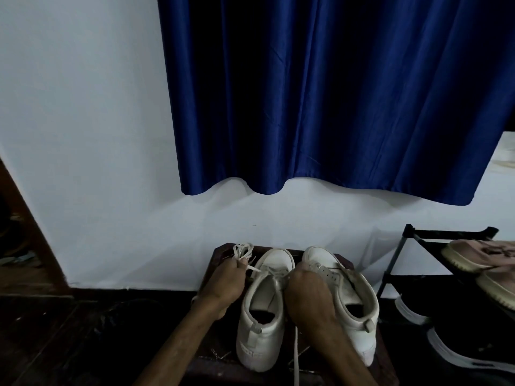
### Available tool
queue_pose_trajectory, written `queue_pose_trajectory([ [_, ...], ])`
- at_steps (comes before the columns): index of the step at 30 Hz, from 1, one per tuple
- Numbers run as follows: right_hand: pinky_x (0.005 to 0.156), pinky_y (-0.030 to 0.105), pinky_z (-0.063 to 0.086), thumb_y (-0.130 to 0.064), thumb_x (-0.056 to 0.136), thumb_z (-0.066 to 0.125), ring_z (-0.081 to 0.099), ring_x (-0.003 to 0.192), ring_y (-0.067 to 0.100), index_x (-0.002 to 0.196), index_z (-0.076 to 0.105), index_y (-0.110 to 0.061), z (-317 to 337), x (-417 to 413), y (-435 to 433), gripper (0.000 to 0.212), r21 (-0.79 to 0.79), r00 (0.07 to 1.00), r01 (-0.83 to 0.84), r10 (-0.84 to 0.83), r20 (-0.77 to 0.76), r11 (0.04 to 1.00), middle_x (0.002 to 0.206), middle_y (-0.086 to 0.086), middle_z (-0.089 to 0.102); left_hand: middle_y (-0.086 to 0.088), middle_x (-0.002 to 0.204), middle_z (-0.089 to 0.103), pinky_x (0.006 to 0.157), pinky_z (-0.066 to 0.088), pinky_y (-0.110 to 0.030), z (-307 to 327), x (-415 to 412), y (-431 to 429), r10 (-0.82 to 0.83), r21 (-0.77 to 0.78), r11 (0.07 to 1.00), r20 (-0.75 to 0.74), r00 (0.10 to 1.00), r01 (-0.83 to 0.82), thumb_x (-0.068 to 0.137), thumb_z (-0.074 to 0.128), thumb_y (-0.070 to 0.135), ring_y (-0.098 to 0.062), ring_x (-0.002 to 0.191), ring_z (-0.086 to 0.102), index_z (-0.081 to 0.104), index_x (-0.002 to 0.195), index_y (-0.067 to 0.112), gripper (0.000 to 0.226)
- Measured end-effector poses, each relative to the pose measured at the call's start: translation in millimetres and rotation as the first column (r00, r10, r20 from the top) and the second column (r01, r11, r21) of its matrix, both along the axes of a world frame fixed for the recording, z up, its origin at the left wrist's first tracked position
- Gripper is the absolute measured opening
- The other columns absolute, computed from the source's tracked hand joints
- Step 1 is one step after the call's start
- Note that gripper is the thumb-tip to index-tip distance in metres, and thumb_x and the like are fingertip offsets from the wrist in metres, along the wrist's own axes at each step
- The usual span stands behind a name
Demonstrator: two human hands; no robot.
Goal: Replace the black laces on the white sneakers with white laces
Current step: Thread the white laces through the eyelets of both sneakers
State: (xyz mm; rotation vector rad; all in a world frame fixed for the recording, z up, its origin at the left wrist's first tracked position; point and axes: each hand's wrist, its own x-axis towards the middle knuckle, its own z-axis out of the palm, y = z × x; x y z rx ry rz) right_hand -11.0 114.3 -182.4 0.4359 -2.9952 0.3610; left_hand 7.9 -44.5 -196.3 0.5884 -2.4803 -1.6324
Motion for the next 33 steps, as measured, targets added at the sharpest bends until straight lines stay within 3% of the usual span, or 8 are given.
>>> queue_pose_trajectory([
  [3,0.072,0.033,0.050,-0.023,0.096,0.048,0.067,0.092,0.032,0.107,0.052,-0.008,31,-7,12,0.019,-0.305,0.993,0.038,-0.001,0.120,0.952,0.095,0.011,0.068,-0.003,0.070,0.054,0.065,0.041,-0.031,4,3,-3,-0.010,-0.028,1.000,-0.058,0.998,0.008,0.103,0.044,0.027,-0.019,0.065,0.049,0.056,0.081,0.012,0.028],
  [6,0.048,0.025,0.050,-0.015,0.098,0.052,0.056,0.051,0.017,0.112,0.055,-0.006,75,-11,22,0.017,-0.823,0.827,0.271,0.317,0.464,0.498,0.068,0.005,0.058,-0.001,0.068,0.051,0.051,0.042,-0.025,13,4,-10,0.009,0.071,0.997,-0.093,0.996,-0.002,0.101,0.048,0.024,-0.013,0.057,0.045,0.054,0.088,0.016,0.017],
  [11,0.071,0.035,0.058,-0.010,0.096,0.051,0.062,0.073,0.013,0.111,0.059,-0.012,145,-20,40,0.017,-0.905,0.706,0.363,0.700,0.111,-0.223,0.092,0.002,0.065,-0.006,0.089,0.067,0.062,0.047,-0.026,29,12,-18,-0.082,0.087,0.992,-0.101,0.992,0.091,0.097,0.056,0.022,-0.010,0.066,0.057,0.056,0.093,0.016,0.008],
  [13,0.076,0.035,0.058,-0.008,0.095,0.051,0.064,0.083,0.015,0.114,0.057,-0.013,162,-23,43,0.021,-0.856,0.711,0.364,0.704,0.000,-0.367,0.098,0.003,0.066,-0.001,0.103,0.064,0.081,0.049,-0.030,35,15,-19,-0.068,-0.197,0.980,-0.150,0.986,0.037,0.092,0.061,0.029,-0.011,0.091,0.062,0.061,0.099,0.019,0.013],
  [15,0.080,0.035,0.058,-0.006,0.093,0.053,0.065,0.088,0.015,0.116,0.057,-0.014,173,-23,41,0.025,-0.823,0.701,0.363,0.710,-0.067,-0.436,0.101,0.003,0.066,0.006,0.116,0.057,0.093,0.042,-0.026,56,21,-6,-0.103,-0.371,0.928,-0.299,0.949,-0.017,0.096,0.056,0.031,-0.009,0.108,0.055,0.061,0.113,0.021,0.020],
  [19,0.080,0.031,0.058,0.002,0.087,0.052,0.064,0.090,0.016,0.114,0.058,-0.013,181,-21,29,0.032,-0.794,0.677,0.370,0.725,-0.125,-0.483,0.103,0.004,0.066,0.011,0.116,0.067,0.098,0.049,-0.032,131,31,55,-0.293,0.086,0.927,-0.436,0.851,0.364,0.100,0.041,0.044,-0.005,0.108,0.062,0.060,0.122,0.025,0.034],
  [23,0.079,0.027,0.058,0.012,0.093,0.038,0.064,0.090,0.017,0.114,0.058,-0.009,183,-28,30,0.036,-0.768,0.747,0.352,0.655,-0.113,-0.535,0.104,0.007,0.066,0.000,0.089,0.072,0.085,0.054,-0.040,161,33,73,-0.510,0.108,0.816,-0.329,0.795,0.568,0.102,0.042,0.040,-0.021,0.084,0.068,0.065,0.110,0.009,0.039],
  [33,0.086,0.035,0.057,0.023,0.089,0.023,0.064,0.099,0.025,0.107,0.058,-0.002,117,-56,79,0.047,-0.838,0.866,0.385,0.465,0.184,-0.386,0.110,0.017,0.064,0.000,0.071,0.057,0.054,0.042,-0.029,111,38,13,-0.396,-0.043,0.917,-0.204,0.895,0.396,0.103,0.047,0.015,-0.021,0.067,0.048,0.073,0.096,0.016,0.027],
])
